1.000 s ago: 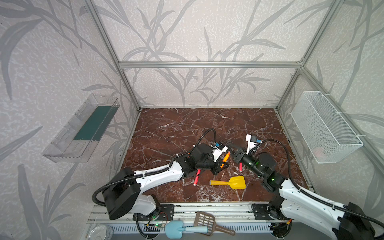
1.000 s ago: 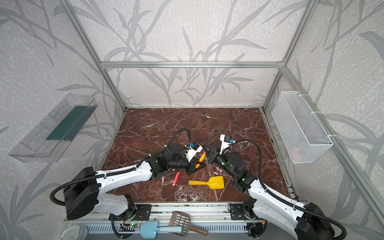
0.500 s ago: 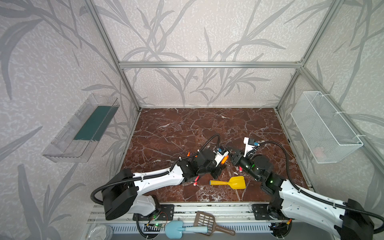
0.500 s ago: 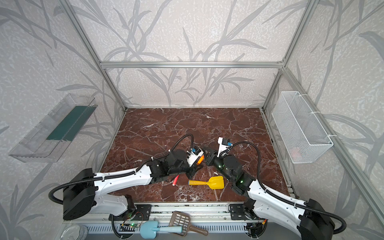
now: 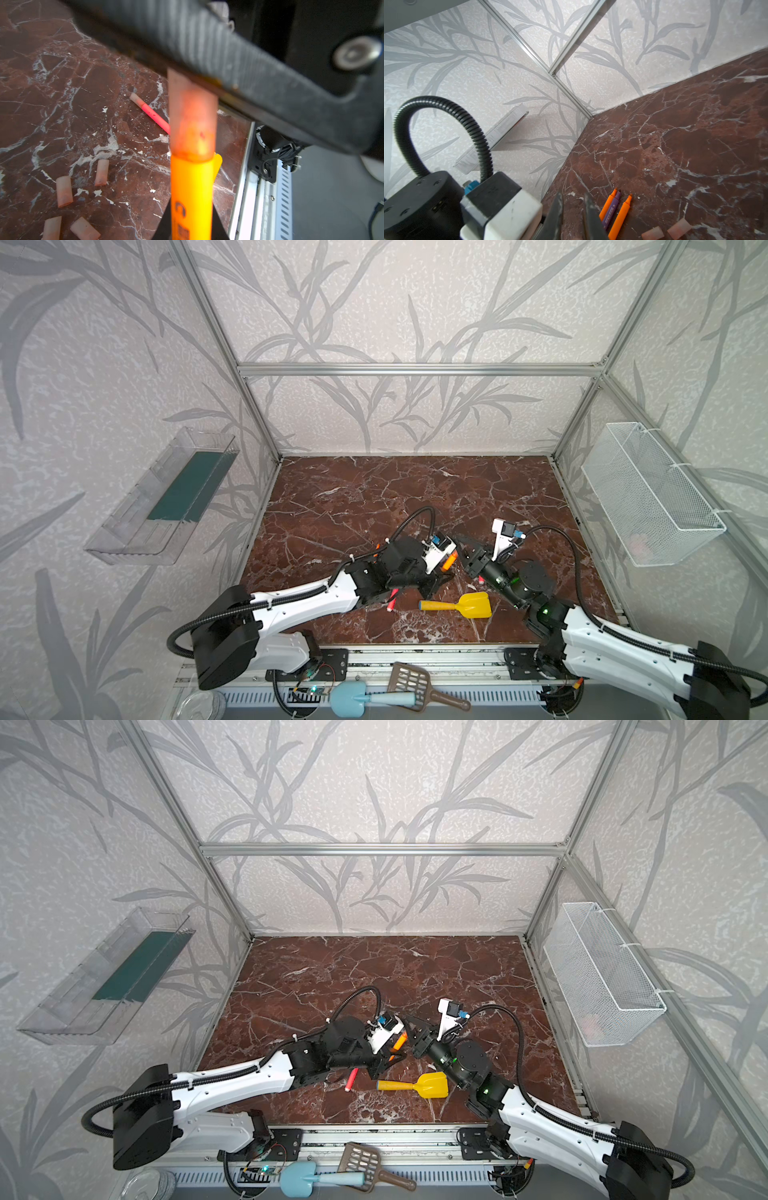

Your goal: Insert the pens into the pen caps

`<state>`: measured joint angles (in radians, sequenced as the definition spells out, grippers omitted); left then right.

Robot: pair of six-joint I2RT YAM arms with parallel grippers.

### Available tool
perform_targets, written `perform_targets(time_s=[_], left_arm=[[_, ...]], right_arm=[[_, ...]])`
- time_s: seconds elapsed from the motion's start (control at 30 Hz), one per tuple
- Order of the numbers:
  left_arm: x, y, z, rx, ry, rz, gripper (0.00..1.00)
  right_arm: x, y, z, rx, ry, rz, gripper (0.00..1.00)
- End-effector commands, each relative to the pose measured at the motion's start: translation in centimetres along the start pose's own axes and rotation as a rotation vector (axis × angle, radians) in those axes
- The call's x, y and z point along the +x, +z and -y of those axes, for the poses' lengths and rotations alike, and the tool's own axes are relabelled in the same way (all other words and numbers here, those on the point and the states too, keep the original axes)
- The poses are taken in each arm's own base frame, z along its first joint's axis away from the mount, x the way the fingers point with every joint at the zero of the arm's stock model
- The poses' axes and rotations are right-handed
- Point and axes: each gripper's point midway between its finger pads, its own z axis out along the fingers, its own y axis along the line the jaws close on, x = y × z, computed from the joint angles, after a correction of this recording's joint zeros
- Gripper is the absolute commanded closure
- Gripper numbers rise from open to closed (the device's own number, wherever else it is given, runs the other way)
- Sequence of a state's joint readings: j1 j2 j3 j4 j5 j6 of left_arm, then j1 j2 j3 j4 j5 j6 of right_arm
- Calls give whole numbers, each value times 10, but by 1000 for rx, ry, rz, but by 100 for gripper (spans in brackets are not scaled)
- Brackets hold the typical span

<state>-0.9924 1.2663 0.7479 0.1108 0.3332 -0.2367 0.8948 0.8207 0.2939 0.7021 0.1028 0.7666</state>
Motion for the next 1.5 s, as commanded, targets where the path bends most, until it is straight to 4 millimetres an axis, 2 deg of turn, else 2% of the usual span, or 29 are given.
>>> perform_targets(time_s=[0.0,0.1,0.33,0.53,0.7,0.93,1.03,1.13,1.23,1.33,1.47], left_arm=[[-91,-38,6,1,15,337,100],[-87,-39,3,-27,26,317,100],[-68,-22,20,44,107,299,100],[-65,-15,26,75,114,278,100],[-62,-16,32,100,121,286,100],[-62,-17,40,125,120,270,100],[-60,-17,42,138,128,280,100],[-61,-15,35,98,119,284,100],[-65,-13,22,23,98,279,100],[-63,-9,10,-44,77,269,100],[-51,-9,-8,-127,40,249,66]], right_arm=[[62,-11,10,-10,-64,-249,100],[54,-10,7,12,-73,-249,100],[50,-5,4,34,-82,-258,99],[43,0,7,91,-91,-260,87],[40,3,10,101,-93,-231,82],[37,12,3,100,-102,-246,74],[38,15,3,93,-107,-242,74],[39,16,5,98,-91,-236,74],[40,16,2,99,-88,-256,85],[41,14,8,127,-115,-267,91],[29,5,40,276,-162,-197,94]])
